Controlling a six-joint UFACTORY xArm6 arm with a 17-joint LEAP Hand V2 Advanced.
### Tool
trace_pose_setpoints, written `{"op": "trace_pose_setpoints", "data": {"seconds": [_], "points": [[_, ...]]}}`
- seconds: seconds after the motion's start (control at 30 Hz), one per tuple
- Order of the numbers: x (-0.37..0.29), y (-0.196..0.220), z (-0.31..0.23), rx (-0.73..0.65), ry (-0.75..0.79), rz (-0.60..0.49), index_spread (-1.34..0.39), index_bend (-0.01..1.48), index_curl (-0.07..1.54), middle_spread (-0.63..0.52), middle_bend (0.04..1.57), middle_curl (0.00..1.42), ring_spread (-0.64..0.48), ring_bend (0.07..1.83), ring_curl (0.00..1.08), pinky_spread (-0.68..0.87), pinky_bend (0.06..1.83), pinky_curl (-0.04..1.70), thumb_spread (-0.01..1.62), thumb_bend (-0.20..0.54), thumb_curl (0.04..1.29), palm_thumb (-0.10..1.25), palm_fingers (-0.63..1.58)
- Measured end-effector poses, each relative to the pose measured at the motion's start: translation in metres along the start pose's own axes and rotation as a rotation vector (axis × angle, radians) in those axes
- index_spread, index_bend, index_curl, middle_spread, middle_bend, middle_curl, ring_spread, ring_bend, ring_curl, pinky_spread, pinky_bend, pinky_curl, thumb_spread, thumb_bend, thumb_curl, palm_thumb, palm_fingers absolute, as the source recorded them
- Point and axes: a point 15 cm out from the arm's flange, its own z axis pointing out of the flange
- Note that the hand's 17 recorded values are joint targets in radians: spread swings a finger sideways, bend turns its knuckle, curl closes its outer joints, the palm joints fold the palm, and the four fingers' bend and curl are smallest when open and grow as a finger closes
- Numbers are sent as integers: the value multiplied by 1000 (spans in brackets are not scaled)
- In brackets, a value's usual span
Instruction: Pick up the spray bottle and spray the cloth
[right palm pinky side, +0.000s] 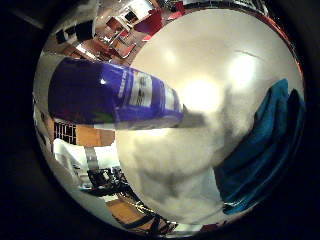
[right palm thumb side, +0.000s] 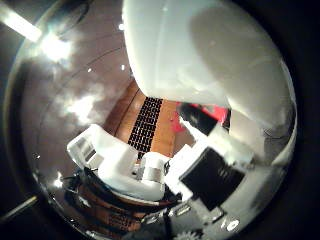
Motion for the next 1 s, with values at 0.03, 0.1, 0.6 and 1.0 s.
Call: {"op": "trace_pose_setpoints", "data": {"seconds": [0.03, 0.1, 0.6, 1.0], "points": [[-2, -1, -1, 2, 0, -6, -362, 259, 499, -103, 632, 435, -167, 965, 416, -134, 740, 765, 1082, -28, 415, 688, 147], [-4, -1, -2, 0, 2, -9, -316, 246, 479, -53, 557, 409, -70, 853, 377, 80, 681, 721, 1080, -27, 400, 667, 56], [8, 18, -76, -13, 101, -21, -228, 159, 341, 101, 303, 339, 178, 553, 262, 440, 537, 447, 1068, -24, 336, 612, 97], [13, 39, -156, 45, 177, 12, -222, 160, 299, 108, 255, 344, 182, 500, 251, 440, 535, 367, 1065, -23, 321, 604, 125]]}}
